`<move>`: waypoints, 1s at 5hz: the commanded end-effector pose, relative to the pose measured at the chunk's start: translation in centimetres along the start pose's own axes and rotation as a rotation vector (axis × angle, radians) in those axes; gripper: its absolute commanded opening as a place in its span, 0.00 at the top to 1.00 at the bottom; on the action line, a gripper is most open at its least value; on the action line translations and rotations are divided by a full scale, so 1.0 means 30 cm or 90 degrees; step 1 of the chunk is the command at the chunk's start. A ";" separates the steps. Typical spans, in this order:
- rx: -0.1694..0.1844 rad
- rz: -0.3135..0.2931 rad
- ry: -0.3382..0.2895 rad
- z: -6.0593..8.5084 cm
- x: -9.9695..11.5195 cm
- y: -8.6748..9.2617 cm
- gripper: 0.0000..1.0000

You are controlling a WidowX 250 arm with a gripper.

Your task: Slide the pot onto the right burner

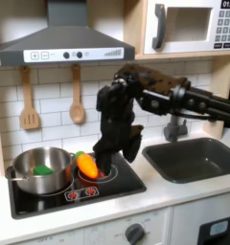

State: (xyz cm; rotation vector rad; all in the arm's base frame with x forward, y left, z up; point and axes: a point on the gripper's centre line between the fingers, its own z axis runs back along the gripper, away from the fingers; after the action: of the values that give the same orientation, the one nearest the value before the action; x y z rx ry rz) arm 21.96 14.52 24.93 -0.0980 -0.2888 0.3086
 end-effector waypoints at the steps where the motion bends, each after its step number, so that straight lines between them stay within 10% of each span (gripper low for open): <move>1: -0.027 0.007 0.005 -0.046 0.067 0.033 0.00; 5: -0.035 0.053 0.012 -0.072 0.158 0.121 0.00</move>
State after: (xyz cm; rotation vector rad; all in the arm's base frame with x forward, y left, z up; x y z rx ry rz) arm 26.64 18.54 23.12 -0.1880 -0.2625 0.3615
